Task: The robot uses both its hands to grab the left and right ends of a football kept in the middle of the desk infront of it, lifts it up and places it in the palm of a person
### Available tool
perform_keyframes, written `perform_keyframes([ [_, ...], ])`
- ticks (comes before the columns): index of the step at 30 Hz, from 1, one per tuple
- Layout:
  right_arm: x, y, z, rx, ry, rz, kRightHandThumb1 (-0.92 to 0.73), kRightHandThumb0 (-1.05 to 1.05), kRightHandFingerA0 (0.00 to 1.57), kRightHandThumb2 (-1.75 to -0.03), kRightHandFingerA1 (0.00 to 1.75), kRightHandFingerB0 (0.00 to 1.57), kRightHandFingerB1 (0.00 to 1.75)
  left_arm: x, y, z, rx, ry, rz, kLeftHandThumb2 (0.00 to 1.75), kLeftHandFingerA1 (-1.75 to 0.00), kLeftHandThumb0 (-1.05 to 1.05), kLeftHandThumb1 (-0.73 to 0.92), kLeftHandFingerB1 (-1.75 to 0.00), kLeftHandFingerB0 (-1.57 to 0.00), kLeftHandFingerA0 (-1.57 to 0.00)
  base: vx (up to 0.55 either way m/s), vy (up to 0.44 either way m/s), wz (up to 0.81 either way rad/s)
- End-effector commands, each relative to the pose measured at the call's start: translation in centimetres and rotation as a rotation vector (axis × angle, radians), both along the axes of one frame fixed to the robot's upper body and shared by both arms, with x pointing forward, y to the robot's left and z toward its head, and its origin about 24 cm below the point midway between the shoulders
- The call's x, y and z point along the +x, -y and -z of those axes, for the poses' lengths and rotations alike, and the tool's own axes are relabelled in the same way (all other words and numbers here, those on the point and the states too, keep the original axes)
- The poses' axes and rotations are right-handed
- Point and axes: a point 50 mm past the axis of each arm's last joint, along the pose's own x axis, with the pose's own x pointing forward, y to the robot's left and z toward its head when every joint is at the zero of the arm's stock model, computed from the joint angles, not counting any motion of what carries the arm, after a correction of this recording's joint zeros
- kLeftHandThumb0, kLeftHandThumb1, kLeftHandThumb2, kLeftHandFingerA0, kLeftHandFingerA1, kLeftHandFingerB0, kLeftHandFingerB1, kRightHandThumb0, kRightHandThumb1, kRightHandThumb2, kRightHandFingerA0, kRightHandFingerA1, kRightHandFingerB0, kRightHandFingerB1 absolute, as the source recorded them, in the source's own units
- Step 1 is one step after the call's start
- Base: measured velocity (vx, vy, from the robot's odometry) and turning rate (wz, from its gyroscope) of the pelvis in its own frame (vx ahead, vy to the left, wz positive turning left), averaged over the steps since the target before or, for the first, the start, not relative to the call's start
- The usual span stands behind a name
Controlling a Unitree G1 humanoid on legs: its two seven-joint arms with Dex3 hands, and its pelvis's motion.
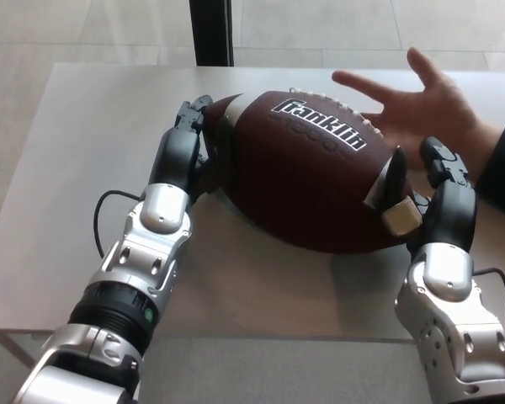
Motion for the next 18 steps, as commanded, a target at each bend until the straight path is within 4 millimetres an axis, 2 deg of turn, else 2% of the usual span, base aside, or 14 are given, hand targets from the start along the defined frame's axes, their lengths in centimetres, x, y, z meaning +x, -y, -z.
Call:
perform_keyframes([
  [1, 0.0, -12.0, -3.7, 0.469, -0.036, -0.499, -0.87, -0.88, 0.48, -0.66, 0.67, 0.28, 0.38, -5.3, 9.7, 4.1, 0.020, -0.138, 0.450, 0.64, -0.67, -0.57, 0.80, -0.40, -0.29, -0.59, 0.00, 0.000, 0.00],
  [3, -0.3, -12.2, -3.4, 0.480, -0.048, -0.521, -0.83, -0.95, 0.47, -0.65, 0.62, 0.31, 0.36, -5.4, 9.7, 4.3, 0.032, -0.143, 0.458, 0.63, -0.64, -0.57, 0.77, -0.39, -0.28, -0.57, 0.00, 0.000, 0.00],
  [4, -0.5, -12.4, -3.4, 0.477, -0.038, -0.550, -0.71, -1.05, 0.51, -1.12, 0.66, 0.23, 0.46, -5.5, 9.6, 4.3, 0.058, -0.134, 0.475, 0.62, -0.60, -0.56, 0.72, -0.38, -0.26, -0.55, 0.00, 0.000, 0.00],
  [6, -0.7, -12.4, -3.3, 0.468, -0.029, -0.576, -0.71, -1.03, 0.51, -1.12, 0.65, 0.24, 0.46, -5.6, 9.6, 4.3, 0.072, -0.125, 0.496, 0.62, -0.61, -0.56, 0.72, -0.38, -0.26, -0.56, 0.00, 0.000, 0.00],
  [7, -0.9, -12.5, -3.3, 0.483, -0.023, -0.597, -0.84, -0.98, 0.55, -0.66, 0.61, 0.29, 0.36, -5.7, 9.7, 4.3, 0.068, -0.126, 0.500, 0.63, -0.63, -0.57, 0.71, -0.38, -0.26, -0.55, 0.00, 0.000, 0.00],
  [8, -1.0, -12.7, -3.3, 0.481, -0.020, -0.620, -0.67, -1.04, 0.56, -0.89, 0.66, 0.24, 0.42, -5.6, 9.7, 4.2, 0.076, -0.124, 0.506, 0.62, -0.64, -0.55, 0.71, -0.38, -0.27, -0.56, 0.00, 0.000, 0.00],
  [9, -1.1, -12.7, -3.3, 0.474, -0.020, -0.639, -0.67, -1.05, 0.57, -0.88, 0.65, 0.25, 0.42, -5.6, 9.7, 4.2, 0.079, -0.122, 0.511, 0.62, -0.64, -0.54, 0.71, -0.37, -0.26, -0.55, 0.00, 0.000, 0.00],
  [10, -1.1, -12.9, -3.4, 0.481, -0.028, -0.653, -0.84, -0.97, 0.65, -0.66, 0.61, 0.32, 0.36, -5.4, 9.8, 3.8, 0.082, -0.112, 0.521, 0.61, -0.67, -0.55, 0.68, -0.39, -0.26, -0.53, 0.00, 0.000, 0.00],
  [11, -1.0, -13.1, -3.6, 0.484, -0.033, -0.671, -0.65, -0.95, 0.61, -1.09, 0.66, 0.28, 0.48, -5.1, 9.9, 3.5, 0.080, -0.102, 0.531, 0.88, -0.69, -0.58, 0.55, -0.50, -0.22, -0.48, 0.00, 0.000, 0.00],
  [12, -0.9, -13.2, -3.9, 0.476, -0.031, -0.678, -0.85, -0.96, 0.68, -0.66, 0.60, 0.35, 0.36, -4.9, 9.9, 3.2, 0.089, -0.093, 0.535, 0.88, -0.68, -0.58, 0.55, -0.50, -0.21, -0.47, 0.00, 0.000, 0.00],
  [15, -0.6, -13.1, -4.6, 0.449, -0.007, -0.698, -0.87, -0.95, 0.67, -0.66, 0.62, 0.35, 0.36, -4.1, 9.8, 2.1, 0.108, -0.064, 0.553, 0.89, -0.67, -0.60, 0.56, -0.49, -0.21, -0.48, 0.00, 0.000, 0.00],
  [16, -0.5, -13.0, -5.0, 0.446, 0.006, -0.700, -0.86, -0.95, 0.65, -0.67, 0.61, 0.34, 0.34, -3.7, 9.8, 1.6, 0.108, -0.060, 0.555, 0.61, -0.63, -0.56, 0.70, -0.37, -0.23, -0.51, 0.00, 0.000, 0.00],
  [17, -0.2, -13.0, -5.4, 0.431, 0.020, -0.693, -0.87, -0.97, 0.65, -0.66, 0.62, 0.34, 0.35, -3.3, 9.8, 0.9, 0.111, -0.043, 0.558, 0.61, -0.63, -0.57, 0.72, -0.38, -0.25, -0.50, 0.00, 0.000, 0.00],
  [18, 0.0, -12.9, -5.9, 0.424, 0.039, -0.689, -0.73, -1.03, 0.60, -1.14, 0.67, 0.28, 0.47, -2.8, 9.7, 0.3, 0.108, -0.037, 0.552, 0.61, -0.64, -0.56, 0.69, -0.37, -0.23, -0.50, 0.00, 0.000, 0.00],
])
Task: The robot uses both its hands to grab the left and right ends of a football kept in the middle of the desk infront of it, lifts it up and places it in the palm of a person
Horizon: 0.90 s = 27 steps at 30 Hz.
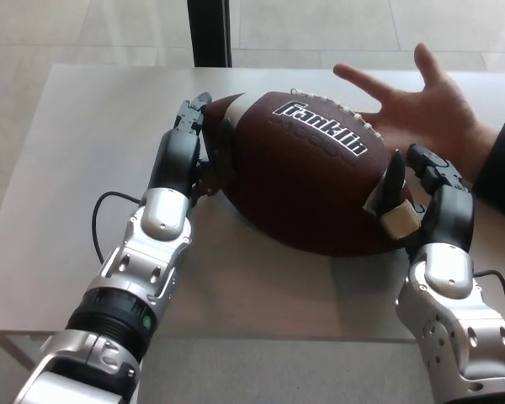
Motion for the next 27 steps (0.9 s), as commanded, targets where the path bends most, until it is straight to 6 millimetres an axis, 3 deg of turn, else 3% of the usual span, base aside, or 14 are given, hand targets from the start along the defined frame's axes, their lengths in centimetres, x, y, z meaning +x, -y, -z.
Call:
perform_keyframes([
  [1, 0.4, -12.8, -6.5, 0.426, 0.110, -0.660, -0.65, -0.93, 0.57, -1.10, 0.69, 0.27, 0.48, -2.3, 9.6, 0.0, 0.093, -0.076, 0.543, 0.60, -0.61, -0.56, 0.70, -0.37, -0.25, -0.45, 0.00, 0.000, 0.00],
  [2, 0.9, -12.6, -7.6, 0.443, 0.141, -0.648, -0.86, -0.94, 0.62, -0.66, 0.64, 0.33, 0.36, -1.4, 9.5, -1.3, 0.098, -0.043, 0.535, 0.98, -0.73, -0.37, 0.48, -0.51, -0.14, -0.52, 0.00, 0.000, 0.00],
  [5, 1.5, -12.4, -8.9, 0.456, 0.186, -0.631, -0.87, -0.91, 0.61, -0.67, 0.64, 0.33, 0.36, -0.4, 9.3, -2.9, 0.096, -0.008, 0.524, 0.98, -0.75, -0.38, 0.48, -0.51, -0.13, -0.54, 0.00, 0.000, 0.00],
  [6, 1.8, -12.3, -9.5, 0.473, 0.192, -0.633, -0.88, -0.90, 0.59, -0.67, 0.64, 0.33, 0.36, 0.0, 9.1, -3.4, 0.086, 0.004, 0.519, 0.61, -0.72, -0.56, 0.66, -0.39, -0.25, -0.56, 0.00, 0.000, 0.00],
  [7, 2.0, -12.2, -10.1, 0.468, 0.204, -0.638, -0.89, -0.91, 0.58, -0.67, 0.63, 0.31, 0.35, 0.3, 9.1, -3.9, 0.092, 0.018, 0.514, 0.98, -0.75, -0.39, 0.47, -0.51, -0.14, -0.55, 0.00, 0.000, 0.00],
  [8, 2.1, -12.1, -10.5, 0.478, 0.216, -0.637, -0.89, -0.90, 0.57, -0.67, 0.63, 0.30, 0.35, 0.5, 9.0, -4.2, 0.095, 0.031, 0.510, 0.61, -0.67, -0.55, 0.67, -0.39, -0.26, -0.57, 0.00, 0.000, 0.00],
  [9, 2.2, -12.1, -10.8, 0.483, 0.223, -0.635, -0.88, -0.91, 0.56, -0.67, 0.63, 0.30, 0.35, 0.6, 9.1, -4.5, 0.097, 0.034, 0.510, 0.60, -0.63, -0.53, 0.69, -0.38, -0.27, -0.55, 0.00, 0.000, 0.00],
  [10, 2.3, -12.1, -11.6, 0.486, 0.245, -0.631, -0.75, -0.93, 0.51, -1.14, 0.68, 0.26, 0.49, 0.8, 9.2, -5.1, 0.095, 0.046, 0.514, 0.61, -0.62, -0.56, 0.70, -0.39, -0.29, -0.53, 0.00, 0.000, 0.00],
  [11, 2.3, -12.1, -11.8, 0.488, 0.247, -0.628, -0.89, -0.90, 0.53, -0.67, 0.64, 0.32, 0.37, 0.8, 9.2, -5.2, 0.093, 0.048, 0.512, 0.61, -0.64, -0.55, 0.70, -0.39, -0.29, -0.54, 0.00, 0.000, 0.00],
  [14, 2.3, -12.0, -12.0, 0.502, 0.246, -0.617, -0.89, -0.90, 0.52, -0.67, 0.64, 0.32, 0.37, 0.8, 9.3, -5.1, 0.098, 0.052, 0.514, 0.61, -0.66, -0.56, 0.71, -0.38, -0.29, -0.57, 0.00, 0.000, 0.00],
  [15, 2.4, -11.9, -12.3, 0.503, 0.248, -0.614, -0.73, -0.91, 0.52, -0.89, 0.65, 0.27, 0.42, 0.9, 9.4, -5.3, 0.103, 0.058, 0.513, 0.61, -0.65, -0.58, 0.71, -0.38, -0.30, -0.59, 0.00, 0.000, 0.00],
  [16, 2.4, -11.9, -12.4, 0.507, 0.254, -0.620, -0.73, -0.83, 0.52, -1.12, 0.69, 0.25, 0.49, 0.9, 9.3, -5.3, 0.097, 0.059, 0.518, 0.61, -0.65, -0.60, 0.71, -0.39, -0.29, -0.59, 0.00, 0.000, 0.00],
  [17, 2.4, -11.9, -12.8, 0.505, 0.256, -0.612, -0.90, -0.87, 0.52, -0.67, 0.61, 0.32, 0.35, 1.0, 9.3, -5.4, 0.101, 0.060, 0.515, 0.61, -0.66, -0.61, 0.72, -0.39, -0.30, -0.60, 0.00, 0.000, 0.00],
  [27, 2.8, -12.0, -14.2, 0.569, 0.293, -0.579, -0.91, -0.86, 0.51, -0.67, 0.60, 0.30, 0.33, 0.9, 9.6, -5.5, 0.074, 0.075, 0.520, 0.62, -0.60, -0.56, 0.70, -0.38, -0.27, -0.61, 0.00, 0.000, 0.00],
])
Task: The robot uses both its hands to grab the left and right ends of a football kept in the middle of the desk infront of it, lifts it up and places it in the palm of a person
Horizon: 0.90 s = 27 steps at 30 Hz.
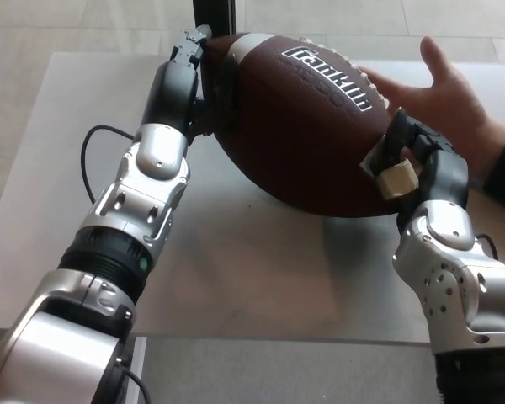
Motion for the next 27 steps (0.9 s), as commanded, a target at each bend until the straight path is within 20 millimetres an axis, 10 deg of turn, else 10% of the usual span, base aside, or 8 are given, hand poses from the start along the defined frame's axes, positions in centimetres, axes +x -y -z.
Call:
perform_keyframes([
  [1, 0.5, -11.4, -11.5, 0.460, 0.344, -0.533, -0.91, -0.86, 0.51, -0.67, 0.60, 0.30, 0.33, -2.1, 9.7, -0.4, 0.040, -0.044, 0.511, 0.62, -0.60, -0.56, 0.70, -0.38, -0.27, -0.61, 0.00, 0.000, 0.00],
  [14, 3.2, -9.5, -17.6, 0.482, 0.472, -0.480, -0.88, -0.90, 0.52, -0.67, 0.55, 0.35, 0.33, 0.8, 9.2, -8.6, 0.081, 0.100, 0.472, 0.61, -0.65, -0.59, 0.71, -0.40, -0.28, -0.54, 0.00, 0.000, 0.00],
  [15, 3.4, -9.1, -18.8, 0.476, 0.504, -0.493, -0.89, -0.91, 0.53, -0.67, 0.56, 0.31, 0.33, 1.0, 9.5, -9.7, 0.083, 0.114, 0.464, 0.91, -0.70, -0.61, 0.55, -0.52, -0.26, -0.54, 0.00, 0.000, 0.00],
  [16, 3.5, -9.0, -19.5, 0.464, 0.524, -0.496, -0.89, -0.91, 0.51, -0.67, 0.56, 0.31, 0.33, 1.1, 9.6, -10.3, 0.078, 0.126, 0.474, 0.61, -0.66, -0.57, 0.71, -0.40, -0.28, -0.60, 0.00, 0.000, 0.00],
  [22, 3.7, -9.1, -21.2, 0.478, 0.541, -0.499, -0.89, -0.88, 0.54, -0.67, 0.57, 0.30, 0.32, 1.5, 9.3, -11.8, 0.108, 0.153, 0.471, 0.61, -0.70, -0.59, 0.73, -0.38, -0.28, -0.62, 0.00, 0.000, 0.00],
  [23, 3.7, -9.1, -21.3, 0.488, 0.550, -0.502, -0.70, -0.85, 0.55, -1.10, 0.68, 0.24, 0.47, 1.5, 9.3, -12.1, 0.103, 0.154, 0.464, 0.61, -0.69, -0.59, 0.72, -0.39, -0.29, -0.60, 0.00, 0.000, 0.00],
  [24, 3.9, -8.8, -21.6, 0.478, 0.555, -0.501, -0.91, -0.90, 0.54, -0.67, 0.59, 0.32, 0.32, 1.6, 9.4, -12.6, 0.121, 0.161, 0.466, 0.62, -0.65, -0.55, 0.67, -0.40, -0.27, -0.56, 0.00, 0.000, 0.00],
  [27, 4.1, -8.6, -21.6, 0.460, 0.559, -0.496, -0.89, -0.90, 0.46, -0.67, 0.58, 0.32, 0.32, 1.7, 9.1, -12.8, 0.146, 0.167, 0.459, 0.61, -0.64, -0.55, 0.67, -0.40, -0.28, -0.58, 0.00, 0.000, 0.00],
])
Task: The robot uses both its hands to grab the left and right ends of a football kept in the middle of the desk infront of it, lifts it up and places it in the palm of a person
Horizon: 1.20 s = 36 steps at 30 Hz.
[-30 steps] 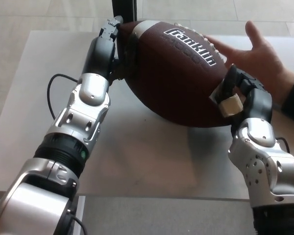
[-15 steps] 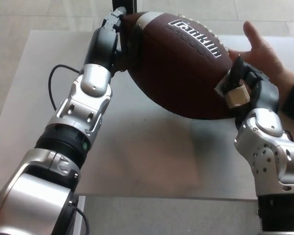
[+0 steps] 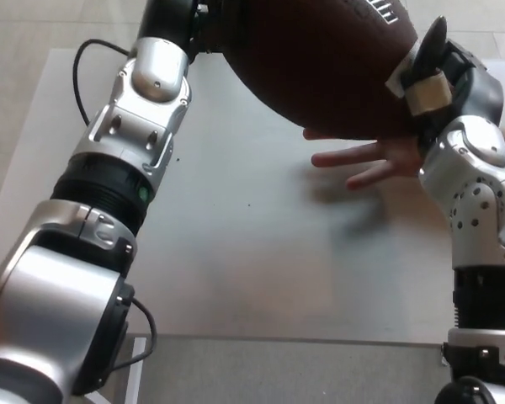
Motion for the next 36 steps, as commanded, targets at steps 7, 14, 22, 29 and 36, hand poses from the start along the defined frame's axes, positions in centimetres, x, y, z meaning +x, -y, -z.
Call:
perform_keyframes([
  [7, 2.8, -6.2, -14.0, 0.229, 0.384, -0.342, -0.89, -0.85, 0.50, -0.67, 0.60, 0.33, 0.35, -0.3, 7.9, -3.9, 0.347, -0.061, 0.373, 0.59, -0.61, -0.50, 0.66, -0.41, -0.34, -0.51, 0.00, 0.000, 0.00],
  [14, 3.9, -4.2, -11.7, 0.203, 0.338, -0.235, -0.91, -0.83, 0.50, -0.68, 0.54, 0.34, 0.31, -0.7, 9.2, -3.3, 0.800, -0.086, 0.417, 0.60, -0.50, -0.49, 0.70, -0.35, -0.30, -0.42, 0.00, 0.000, 0.00],
  [22, 4.6, -0.6, -9.3, 0.217, 0.265, -0.055, -0.71, -0.82, 0.51, -1.08, 0.63, 0.32, 0.48, -1.9, 12.1, -1.4, 1.034, -0.147, 0.534, 0.61, -0.60, -0.56, 0.73, -0.44, -0.46, -0.37, 0.00, 0.000, 0.00],
  [29, 4.6, 2.1, -6.9, 0.210, 0.235, 0.035, -0.90, -0.80, 0.56, -0.67, 0.61, 0.39, 0.35, -3.2, 13.2, 1.3, 0.828, -0.302, 0.690, 0.61, -0.69, -0.58, 0.71, -0.46, -0.54, -0.49, 0.00, 0.000, 0.00],
  [36, 4.4, 3.2, -5.7, 0.231, 0.217, 0.101, -0.71, -0.73, 0.58, -1.08, 0.70, 0.33, 0.52, -4.0, 14.1, 2.3, 0.763, -0.309, 0.783, 0.63, -0.73, -0.70, 0.76, -0.43, -0.45, -0.41, 0.00, 0.000, 0.00],
])
